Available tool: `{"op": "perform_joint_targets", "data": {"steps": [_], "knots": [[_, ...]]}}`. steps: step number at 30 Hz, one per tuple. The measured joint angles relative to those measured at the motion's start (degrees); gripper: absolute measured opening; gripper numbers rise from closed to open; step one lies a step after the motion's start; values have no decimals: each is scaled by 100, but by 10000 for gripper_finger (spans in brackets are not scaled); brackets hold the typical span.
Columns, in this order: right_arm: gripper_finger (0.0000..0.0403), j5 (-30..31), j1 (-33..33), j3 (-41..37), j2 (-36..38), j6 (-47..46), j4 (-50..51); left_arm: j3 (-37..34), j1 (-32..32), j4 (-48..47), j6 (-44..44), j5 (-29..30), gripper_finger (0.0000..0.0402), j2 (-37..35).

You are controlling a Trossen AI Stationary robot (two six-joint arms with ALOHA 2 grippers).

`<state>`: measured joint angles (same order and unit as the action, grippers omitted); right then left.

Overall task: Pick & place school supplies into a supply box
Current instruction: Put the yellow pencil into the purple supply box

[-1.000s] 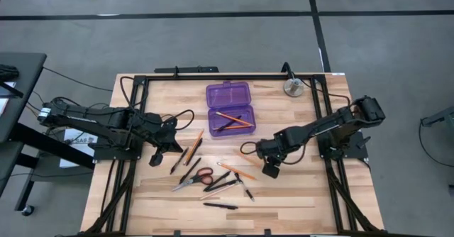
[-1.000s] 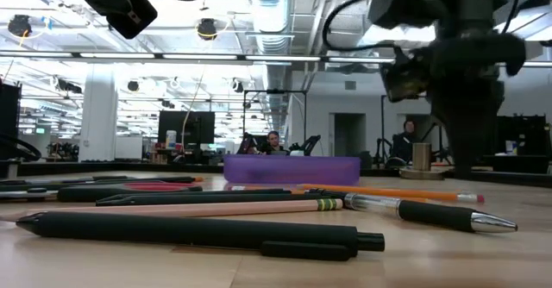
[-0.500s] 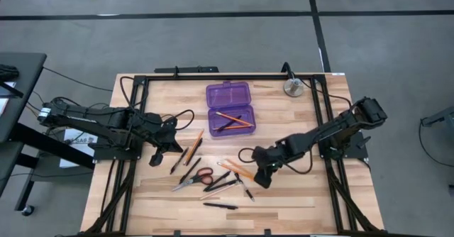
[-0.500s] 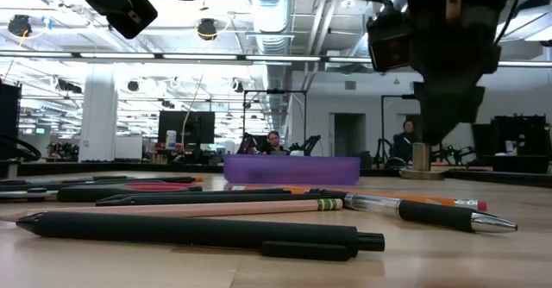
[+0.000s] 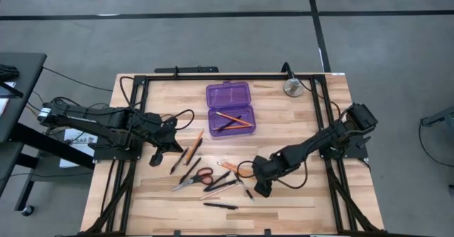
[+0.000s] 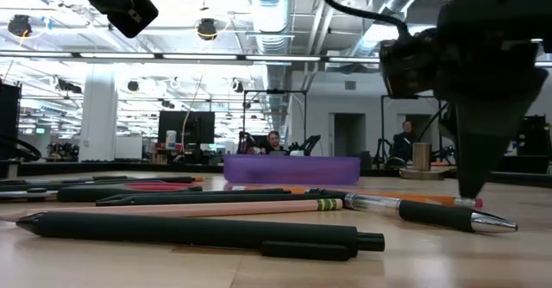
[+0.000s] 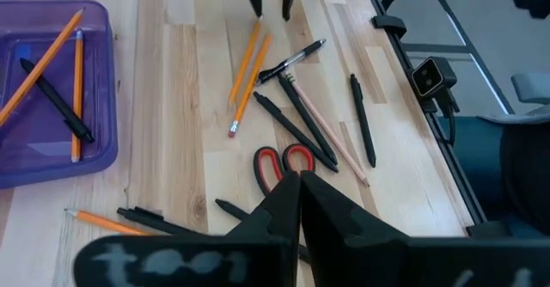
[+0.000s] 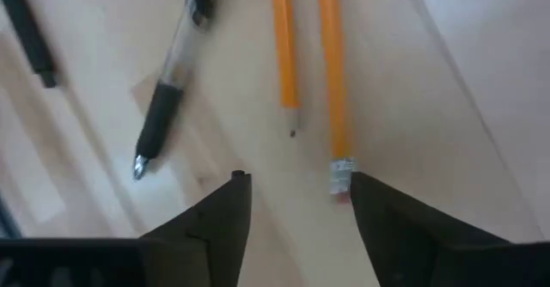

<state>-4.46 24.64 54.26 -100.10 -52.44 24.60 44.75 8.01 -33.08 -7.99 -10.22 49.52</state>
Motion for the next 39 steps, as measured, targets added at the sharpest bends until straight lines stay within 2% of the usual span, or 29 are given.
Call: {"op": "perform_joint_targets", "data": {"steps": [8, 22, 30, 34, 37, 39], "knots": [[183, 280, -115, 547, -425, 640, 886, 0, 0, 3, -22, 0, 0, 0], [136, 506, -226, 555, -426, 685, 1044, 0, 0, 0, -31, 2, 0, 0], [105, 517, -343, 640, -846, 1074, 1380, 0, 0, 2, -28, 2, 0, 0], [72, 631, -429, 640, -857, 1224, 1448, -1, 0, 2, -58, 2, 0, 0], [23, 631, -509, 640, -852, 1243, 1492, -2, 0, 0, -73, 2, 0, 0], [12, 623, -540, 640, -846, 1239, 1495, -2, 0, 2, -74, 2, 0, 0]]}}
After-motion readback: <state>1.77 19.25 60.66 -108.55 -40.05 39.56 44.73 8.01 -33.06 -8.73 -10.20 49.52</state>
